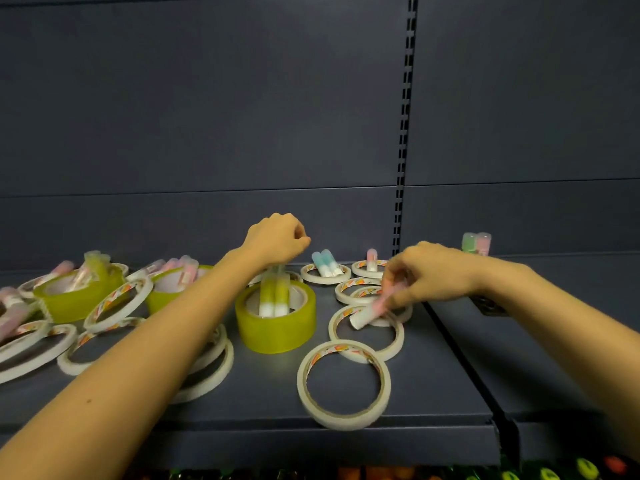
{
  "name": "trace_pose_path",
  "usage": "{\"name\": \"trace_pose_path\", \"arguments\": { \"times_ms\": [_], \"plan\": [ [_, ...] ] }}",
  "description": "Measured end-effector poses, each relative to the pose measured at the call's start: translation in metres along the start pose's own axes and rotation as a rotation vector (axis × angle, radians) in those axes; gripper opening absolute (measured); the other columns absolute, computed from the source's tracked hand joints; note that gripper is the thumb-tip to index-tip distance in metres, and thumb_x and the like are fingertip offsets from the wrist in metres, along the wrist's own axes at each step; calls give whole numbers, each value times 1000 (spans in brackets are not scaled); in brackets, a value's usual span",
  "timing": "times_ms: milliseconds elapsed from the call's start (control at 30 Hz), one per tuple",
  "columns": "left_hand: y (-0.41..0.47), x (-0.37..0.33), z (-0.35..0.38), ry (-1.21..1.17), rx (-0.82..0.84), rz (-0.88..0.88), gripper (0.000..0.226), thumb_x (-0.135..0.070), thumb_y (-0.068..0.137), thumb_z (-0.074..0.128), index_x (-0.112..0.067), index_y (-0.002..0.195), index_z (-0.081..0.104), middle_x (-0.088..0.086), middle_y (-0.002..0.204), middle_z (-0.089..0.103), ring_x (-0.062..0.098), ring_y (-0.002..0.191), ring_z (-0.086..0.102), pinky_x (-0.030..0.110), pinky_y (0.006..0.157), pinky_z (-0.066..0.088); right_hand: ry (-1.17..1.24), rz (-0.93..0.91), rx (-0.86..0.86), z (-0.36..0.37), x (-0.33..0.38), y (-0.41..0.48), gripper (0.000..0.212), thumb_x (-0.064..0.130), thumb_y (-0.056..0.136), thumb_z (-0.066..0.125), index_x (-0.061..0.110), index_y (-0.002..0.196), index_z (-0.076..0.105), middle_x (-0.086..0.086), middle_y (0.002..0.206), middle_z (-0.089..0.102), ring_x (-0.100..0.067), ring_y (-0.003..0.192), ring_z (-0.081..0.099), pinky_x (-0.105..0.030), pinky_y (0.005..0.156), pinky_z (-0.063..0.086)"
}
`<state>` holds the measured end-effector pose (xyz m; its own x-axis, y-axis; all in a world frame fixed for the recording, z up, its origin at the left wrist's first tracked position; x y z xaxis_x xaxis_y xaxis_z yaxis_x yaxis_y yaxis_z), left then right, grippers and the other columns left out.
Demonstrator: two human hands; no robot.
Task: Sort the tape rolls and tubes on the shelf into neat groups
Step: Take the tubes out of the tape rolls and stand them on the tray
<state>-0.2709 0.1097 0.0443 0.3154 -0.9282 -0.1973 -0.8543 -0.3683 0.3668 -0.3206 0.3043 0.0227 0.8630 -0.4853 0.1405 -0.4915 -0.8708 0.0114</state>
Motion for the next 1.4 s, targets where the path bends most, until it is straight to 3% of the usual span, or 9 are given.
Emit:
{"name": "trace_pose_path", "arguments": {
  "times_ms": [100, 267, 367, 533, 767, 900, 967, 1133, 1400],
  "plan": [
    [24, 2, 16, -16, 109, -46, 24, -27, 90, 53, -13, 101, 68, 7, 100, 69, 27, 93, 63, 36, 79, 50, 129, 5, -158, -19, -8, 9, 18, 47, 74, 71, 33, 77, 59, 12, 79, 62, -12, 79, 59, -32, 75, 49],
    [59, 3, 48, 57, 285, -86, 34, -32, 90, 57, -7, 113, 61, 13, 118, 62, 30, 101, 59, 37, 86, 48, 331, 46, -331, -32, -21, 27, 16, 40, 78, 72, 26, 82, 66, 7, 86, 68, -15, 83, 61, -37, 83, 53],
    [71, 6, 68, -14, 412, -121, 40, -30, 92, 55, -1, 119, 58, 16, 117, 60, 27, 87, 58, 35, 83, 52, 347, 74, -356, -34, -28, 37, 20, 40, 77, 72, 24, 88, 67, 4, 88, 68, -19, 88, 64, -45, 84, 53],
    [70, 8, 92, -192, 578, -156, 44, -26, 91, 59, 0, 125, 51, 9, 110, 51, 22, 93, 50, 31, 83, 45, 333, 78, -359, -33, -34, 45, 21, 42, 77, 71, 25, 89, 67, 5, 89, 67, -17, 88, 63, -45, 84, 53],
    [74, 6, 85, -363, 488, -139, 23, -17, 81, 71, -5, 97, 58, 10, 98, 56, 22, 89, 54, 31, 84, 51, 295, 105, -383, -33, -42, 46, 22, 41, 79, 70, 25, 92, 66, 5, 92, 65, -16, 87, 61, -41, 84, 53],
    [71, 2, 62, -465, 338, -109, 12, -5, 80, 71, -2, 86, 61, 11, 85, 60, 15, 69, 59, 19, 61, 55, 280, 141, -424, -35, -46, 41, 20, 41, 80, 69, 25, 92, 67, 7, 91, 65, -16, 89, 61, -35, 81, 51],
    [67, -4, 45, -472, 263, -53, 11, -1, 82, 67, 4, 91, 65, 13, 86, 62, 12, 65, 58, 14, 56, 54, 282, 164, -455, -38, -48, 35, 18, 40, 80, 69, 26, 92, 67, 9, 90, 65, -16, 89, 61, -37, 82, 51],
    [54, -31, -5, -406, 125, 96, 16, -3, 80, 69, 6, 94, 67, 14, 86, 65, 16, 69, 62, 23, 68, 55, 308, 189, -524, -48, -58, 5, 14, 39, 80, 70, 28, 90, 67, 10, 89, 65, -15, 89, 61, -40, 84, 51],
    [26, -120, -56, -384, -59, 342, 22, -17, 75, 75, -5, 93, 72, 6, 84, 69, 8, 67, 62, 6, 58, 51, 242, 233, -624, -78, -102, -57, 13, 40, 80, 69, 32, 89, 64, 13, 88, 63, -14, 89, 61, -39, 84, 51]
  ]
}}
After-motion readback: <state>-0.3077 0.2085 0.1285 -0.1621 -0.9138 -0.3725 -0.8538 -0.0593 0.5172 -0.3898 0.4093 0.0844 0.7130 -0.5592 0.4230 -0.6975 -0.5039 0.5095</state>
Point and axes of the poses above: each hand's wrist, its own y-axis towards the middle knuckle, its own z-axis out of the palm, x = y × z, the point moved 7 cm from there along y, towards the middle knuckle
